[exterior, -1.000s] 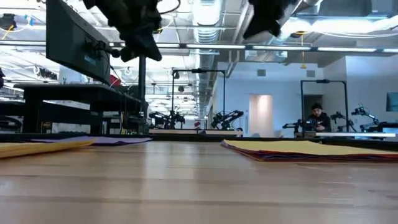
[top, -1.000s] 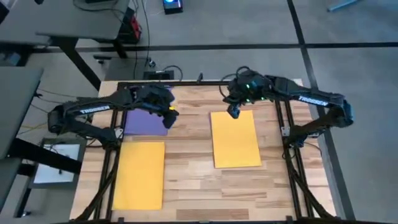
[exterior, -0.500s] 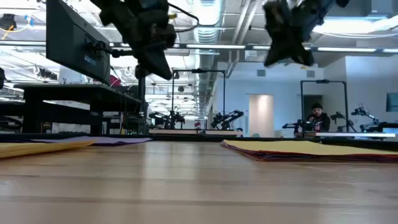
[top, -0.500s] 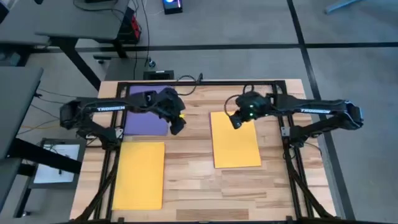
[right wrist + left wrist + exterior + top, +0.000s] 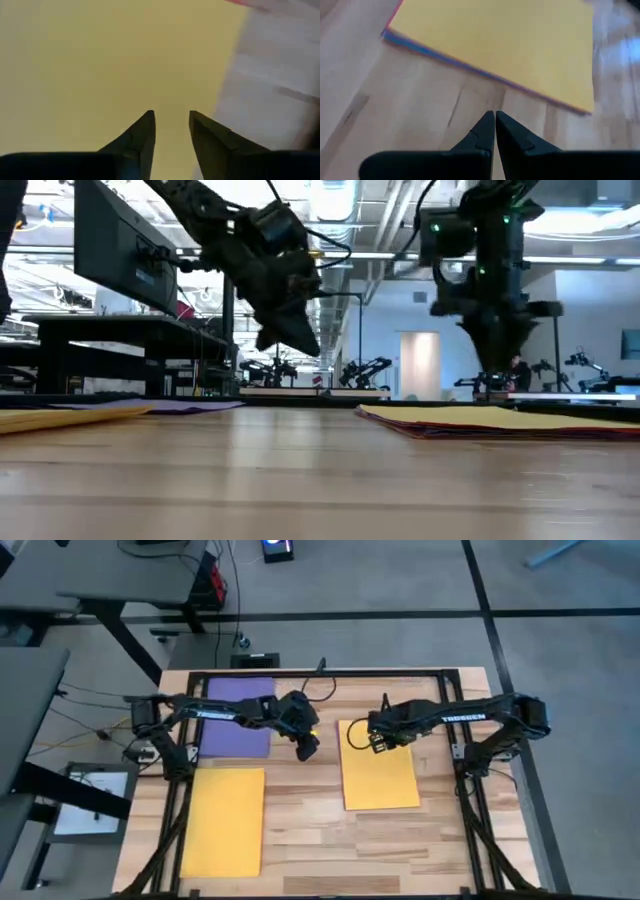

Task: Organize paper
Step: Stack the yellow paper on top of the other yellow paper

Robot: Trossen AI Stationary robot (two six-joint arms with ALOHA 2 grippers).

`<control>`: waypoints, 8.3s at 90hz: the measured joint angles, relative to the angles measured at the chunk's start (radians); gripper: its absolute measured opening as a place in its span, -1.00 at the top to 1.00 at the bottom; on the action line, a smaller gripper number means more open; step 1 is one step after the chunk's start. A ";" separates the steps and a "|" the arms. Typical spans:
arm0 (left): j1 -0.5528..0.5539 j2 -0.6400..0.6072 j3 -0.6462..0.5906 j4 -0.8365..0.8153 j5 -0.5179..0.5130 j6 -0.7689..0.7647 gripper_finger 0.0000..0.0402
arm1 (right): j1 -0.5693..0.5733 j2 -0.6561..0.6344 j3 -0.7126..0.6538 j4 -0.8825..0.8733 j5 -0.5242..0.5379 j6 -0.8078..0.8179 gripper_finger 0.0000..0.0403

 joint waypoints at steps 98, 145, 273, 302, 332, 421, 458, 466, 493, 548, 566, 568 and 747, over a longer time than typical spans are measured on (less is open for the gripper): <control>-0.094 0.228 0.001 0.471 0.020 -0.216 1.00 | 0.118 -0.247 -0.360 0.288 -0.055 0.240 0.39; -0.121 0.360 0.046 0.462 -0.034 -0.240 1.00 | 0.116 -0.238 -0.450 0.353 -0.027 0.308 0.39; -0.135 0.360 0.042 0.358 -0.039 -0.170 1.00 | 0.234 -0.252 -0.366 0.530 -0.166 0.205 0.39; -0.135 0.361 0.042 0.358 -0.039 -0.164 1.00 | 0.224 -0.314 -0.295 0.300 -0.239 0.239 0.39; -0.135 0.361 0.042 0.358 -0.039 -0.154 1.00 | 0.225 -0.314 -0.259 0.266 -0.242 0.283 0.39; -0.132 0.362 0.042 0.363 -0.037 -0.138 1.00 | 0.264 -0.288 -0.286 0.325 -0.285 0.381 0.39; -0.132 0.362 0.042 0.364 -0.038 -0.138 1.00 | 0.280 -0.069 -0.286 0.601 -0.167 0.423 0.39; -0.132 0.362 0.042 0.365 -0.038 -0.142 1.00 | 0.282 -0.039 -0.286 0.624 -0.143 0.415 0.39; -0.132 0.359 0.042 0.361 -0.034 -0.147 1.00 | 0.304 -0.068 -0.262 0.392 -0.203 0.389 0.39; -0.128 0.356 0.041 0.363 -0.017 -0.096 1.00 | 0.277 -0.049 -0.288 0.496 -0.196 0.295 0.81; -0.106 0.287 0.037 0.320 0.021 -0.082 1.00 | 0.270 -0.129 -0.271 0.414 -0.176 0.222 0.99; -0.102 0.270 0.037 0.311 0.021 -0.074 1.00 | 0.270 -0.142 -0.267 0.409 -0.174 0.210 0.99; -0.350 -1.072 0.187 -0.956 -0.364 -0.180 1.00 | 0.462 1.002 1.050 1.127 0.004 0.589 1.00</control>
